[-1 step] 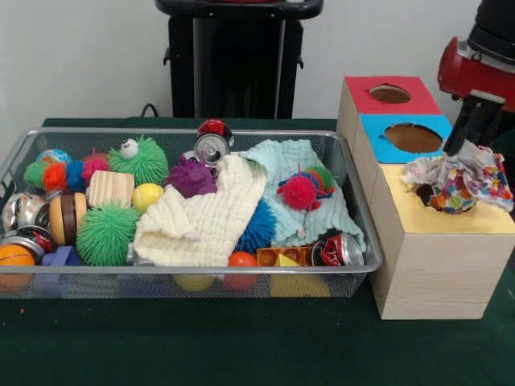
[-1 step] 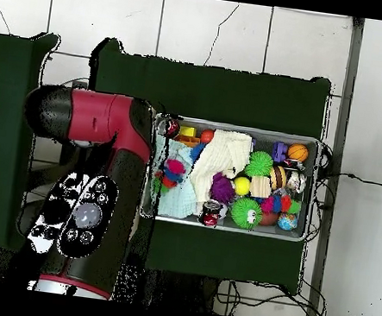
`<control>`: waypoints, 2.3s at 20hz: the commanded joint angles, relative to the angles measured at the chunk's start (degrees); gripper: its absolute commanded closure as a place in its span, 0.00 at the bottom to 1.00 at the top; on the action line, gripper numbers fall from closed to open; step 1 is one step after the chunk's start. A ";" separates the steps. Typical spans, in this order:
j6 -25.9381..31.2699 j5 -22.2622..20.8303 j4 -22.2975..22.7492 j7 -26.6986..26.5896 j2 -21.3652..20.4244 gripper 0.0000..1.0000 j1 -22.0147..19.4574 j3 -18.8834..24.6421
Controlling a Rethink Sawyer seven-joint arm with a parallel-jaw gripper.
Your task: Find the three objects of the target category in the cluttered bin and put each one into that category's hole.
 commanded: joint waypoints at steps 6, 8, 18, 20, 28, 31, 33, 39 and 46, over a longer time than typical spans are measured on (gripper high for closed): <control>3.97 -1.01 0.40 10.18 3.51 1.00 -2.63 1.85; 4.78 -1.23 -0.11 9.91 3.95 1.00 -2.93 1.71; 8.91 0.25 -0.70 12.19 6.20 1.00 -3.29 2.21; 11.08 0.48 -1.64 12.46 6.63 1.00 -3.48 2.16; 10.26 0.91 -1.15 13.13 8.09 1.00 -3.55 2.69; 8.80 1.47 -1.95 13.35 8.89 1.00 -3.94 3.23; 5.67 2.09 -1.31 13.52 9.47 1.00 -4.00 4.10; -1.82 3.54 -1.11 14.26 10.97 1.00 -3.55 5.56; -5.11 4.47 0.51 13.27 9.36 1.00 -3.17 5.66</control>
